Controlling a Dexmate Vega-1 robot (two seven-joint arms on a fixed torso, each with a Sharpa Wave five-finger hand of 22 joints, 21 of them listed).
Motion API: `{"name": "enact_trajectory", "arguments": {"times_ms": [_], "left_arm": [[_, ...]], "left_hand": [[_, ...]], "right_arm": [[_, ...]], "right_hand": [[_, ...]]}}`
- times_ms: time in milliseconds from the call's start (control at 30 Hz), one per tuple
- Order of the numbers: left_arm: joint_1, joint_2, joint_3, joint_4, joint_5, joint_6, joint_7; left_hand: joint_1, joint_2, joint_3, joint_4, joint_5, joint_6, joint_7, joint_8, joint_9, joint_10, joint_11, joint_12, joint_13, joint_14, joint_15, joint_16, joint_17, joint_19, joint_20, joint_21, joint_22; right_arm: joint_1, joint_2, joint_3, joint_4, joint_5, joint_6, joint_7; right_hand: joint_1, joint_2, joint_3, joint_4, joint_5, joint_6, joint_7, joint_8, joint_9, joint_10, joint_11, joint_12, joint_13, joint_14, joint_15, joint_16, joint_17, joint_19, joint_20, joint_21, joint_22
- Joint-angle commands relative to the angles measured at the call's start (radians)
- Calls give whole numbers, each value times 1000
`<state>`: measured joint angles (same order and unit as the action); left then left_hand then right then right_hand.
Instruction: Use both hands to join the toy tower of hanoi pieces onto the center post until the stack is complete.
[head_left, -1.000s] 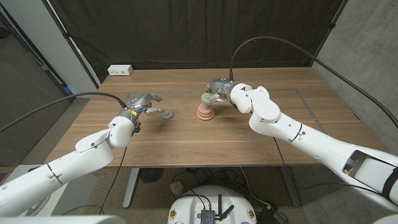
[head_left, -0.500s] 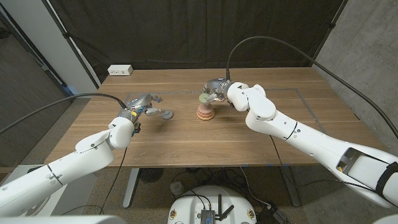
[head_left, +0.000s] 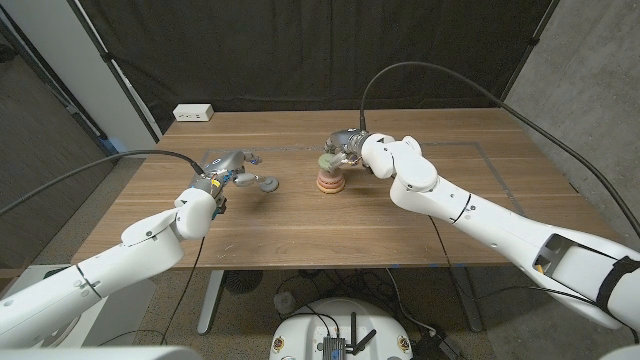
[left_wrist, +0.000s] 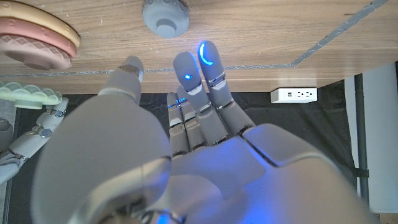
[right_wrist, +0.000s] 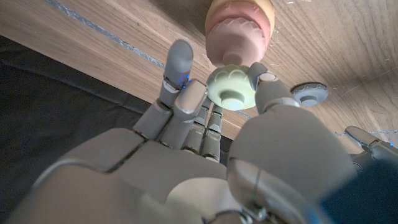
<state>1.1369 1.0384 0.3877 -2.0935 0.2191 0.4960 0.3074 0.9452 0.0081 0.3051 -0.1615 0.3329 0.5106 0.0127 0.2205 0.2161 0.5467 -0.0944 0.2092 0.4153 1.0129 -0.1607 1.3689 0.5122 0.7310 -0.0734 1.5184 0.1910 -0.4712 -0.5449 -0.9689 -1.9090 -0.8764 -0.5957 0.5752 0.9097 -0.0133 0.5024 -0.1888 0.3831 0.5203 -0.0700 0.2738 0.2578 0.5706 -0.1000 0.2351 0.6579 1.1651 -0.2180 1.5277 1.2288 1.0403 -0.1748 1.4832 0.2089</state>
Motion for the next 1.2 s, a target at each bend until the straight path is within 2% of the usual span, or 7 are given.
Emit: {"name": "enact_trajectory", "arguments": {"times_ms": [33, 1200], "left_arm": [[-2, -4, 4, 1, 1, -1, -1], [-3, -4, 2, 9, -8, 2, -1]], "left_hand": [[-6, -1, 7, 1, 6, 10, 4, -5, 4, 10, 1, 1, 2, 6, -60, 0, 4, 9, -132, 5, 1], [-7, -3, 10, 1, 6, 8, 3, -8, 5, 11, 0, 0, 4, 6, -59, -1, 3, 9, -132, 6, 1]], "right_arm": [[13, 13, -19, 30, 16, -15, -11], [59, 32, -81, 114, 46, -29, -17]], "right_hand": [[0, 27, 35, 27, 9, 13, -5, 2, 2, 55, -48, 4, 5, 4, -1, 5, 3, 3, -48, 4, 1], [-6, 26, 43, 27, 12, 13, -8, -2, 2, 56, -48, -6, 12, 0, -1, 5, 3, 2, -48, 3, -1]]}}
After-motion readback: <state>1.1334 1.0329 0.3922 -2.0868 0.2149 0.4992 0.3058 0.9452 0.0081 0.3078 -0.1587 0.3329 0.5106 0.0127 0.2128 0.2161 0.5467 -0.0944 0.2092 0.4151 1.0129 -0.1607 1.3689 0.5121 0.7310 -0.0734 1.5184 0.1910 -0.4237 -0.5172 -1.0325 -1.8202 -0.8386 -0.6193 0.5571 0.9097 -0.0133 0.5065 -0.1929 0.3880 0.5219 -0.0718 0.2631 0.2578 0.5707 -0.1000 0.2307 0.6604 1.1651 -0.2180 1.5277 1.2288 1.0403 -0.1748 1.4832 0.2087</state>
